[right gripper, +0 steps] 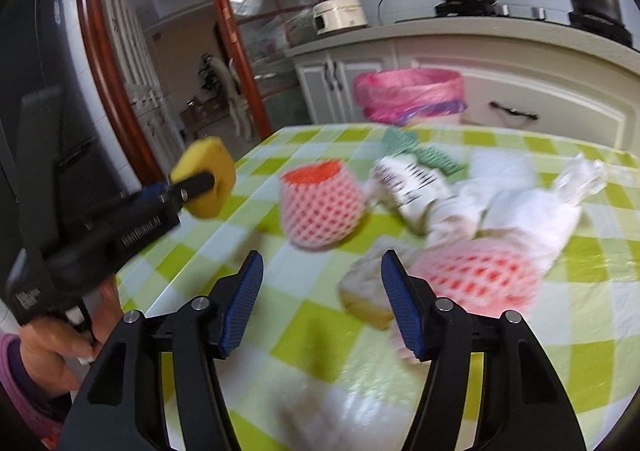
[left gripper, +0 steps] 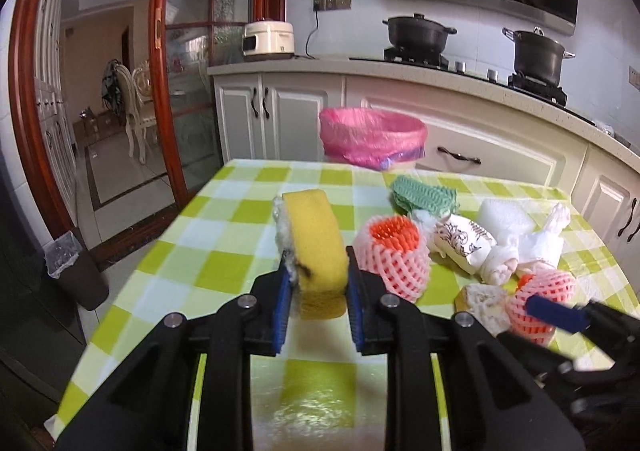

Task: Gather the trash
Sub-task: 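Grasp the yellow sponge with the left tool while the right tool grasps the tan sponge block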

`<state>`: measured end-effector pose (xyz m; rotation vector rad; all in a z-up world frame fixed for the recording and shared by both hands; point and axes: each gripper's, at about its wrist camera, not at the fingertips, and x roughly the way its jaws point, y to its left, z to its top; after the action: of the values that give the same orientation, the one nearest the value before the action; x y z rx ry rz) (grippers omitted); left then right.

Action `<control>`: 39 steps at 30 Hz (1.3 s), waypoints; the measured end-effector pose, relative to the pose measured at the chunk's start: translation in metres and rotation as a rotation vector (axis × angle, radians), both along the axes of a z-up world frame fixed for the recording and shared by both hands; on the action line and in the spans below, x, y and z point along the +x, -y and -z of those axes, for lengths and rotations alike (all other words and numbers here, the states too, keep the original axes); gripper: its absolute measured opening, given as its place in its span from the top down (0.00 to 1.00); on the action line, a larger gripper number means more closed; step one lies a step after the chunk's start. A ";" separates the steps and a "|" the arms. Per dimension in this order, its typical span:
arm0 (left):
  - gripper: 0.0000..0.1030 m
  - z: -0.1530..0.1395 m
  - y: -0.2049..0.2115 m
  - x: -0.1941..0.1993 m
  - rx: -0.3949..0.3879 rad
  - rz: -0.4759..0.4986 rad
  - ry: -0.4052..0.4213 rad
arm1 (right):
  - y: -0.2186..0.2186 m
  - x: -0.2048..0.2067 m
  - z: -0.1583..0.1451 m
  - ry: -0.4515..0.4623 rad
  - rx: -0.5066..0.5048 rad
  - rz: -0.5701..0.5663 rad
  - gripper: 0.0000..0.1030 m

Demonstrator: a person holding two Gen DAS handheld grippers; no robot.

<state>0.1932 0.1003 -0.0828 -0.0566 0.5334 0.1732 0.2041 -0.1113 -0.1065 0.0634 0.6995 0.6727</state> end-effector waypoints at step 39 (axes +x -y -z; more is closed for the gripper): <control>0.77 -0.013 0.007 -0.021 -0.016 0.058 0.042 | 0.009 0.015 -0.029 0.046 0.014 0.097 0.55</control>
<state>0.1718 0.0930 -0.0699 -0.0601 0.4944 0.1109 0.2191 -0.1199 -0.0779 0.0936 0.6434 0.5838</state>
